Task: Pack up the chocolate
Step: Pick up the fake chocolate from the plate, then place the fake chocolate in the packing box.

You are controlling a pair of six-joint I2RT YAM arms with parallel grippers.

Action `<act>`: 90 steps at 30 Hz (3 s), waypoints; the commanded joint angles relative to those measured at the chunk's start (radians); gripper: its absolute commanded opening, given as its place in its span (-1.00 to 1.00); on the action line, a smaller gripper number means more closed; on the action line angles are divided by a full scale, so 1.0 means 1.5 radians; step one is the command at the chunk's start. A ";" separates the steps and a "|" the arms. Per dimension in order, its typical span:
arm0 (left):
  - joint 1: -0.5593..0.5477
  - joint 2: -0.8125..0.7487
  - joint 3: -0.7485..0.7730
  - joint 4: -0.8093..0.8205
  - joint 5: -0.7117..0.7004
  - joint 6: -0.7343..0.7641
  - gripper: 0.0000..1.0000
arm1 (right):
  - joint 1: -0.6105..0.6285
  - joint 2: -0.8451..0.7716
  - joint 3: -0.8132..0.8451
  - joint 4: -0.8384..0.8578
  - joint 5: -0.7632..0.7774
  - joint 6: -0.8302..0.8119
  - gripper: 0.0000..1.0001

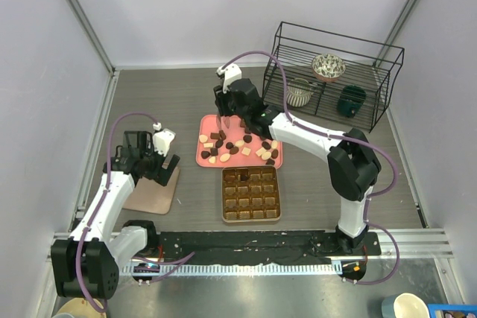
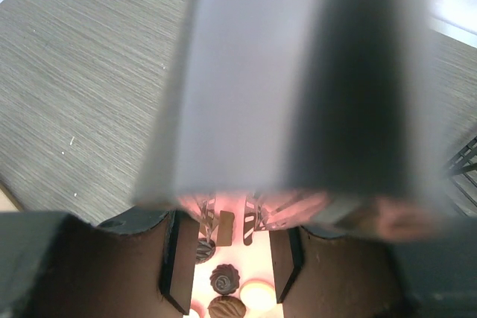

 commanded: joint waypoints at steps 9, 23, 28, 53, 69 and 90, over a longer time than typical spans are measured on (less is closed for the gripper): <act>0.003 -0.019 -0.002 0.015 0.003 0.004 0.99 | 0.001 0.004 0.024 0.035 0.000 0.004 -0.15; 0.004 -0.020 0.000 0.014 0.002 0.007 0.99 | 0.001 0.045 0.030 0.032 0.007 0.003 -0.15; 0.003 -0.020 -0.002 0.013 0.005 0.007 0.99 | -0.003 0.047 0.026 0.030 0.018 -0.004 -0.15; 0.003 -0.018 0.003 0.007 0.016 0.004 0.99 | -0.022 0.028 -0.017 0.031 0.007 -0.007 -0.31; 0.003 -0.027 0.009 -0.009 0.011 0.004 0.99 | 0.024 -0.254 -0.104 -0.133 0.091 -0.016 -0.60; 0.004 -0.029 -0.017 0.018 -0.004 -0.013 1.00 | 0.119 -0.449 -0.338 -0.162 0.135 0.096 -0.53</act>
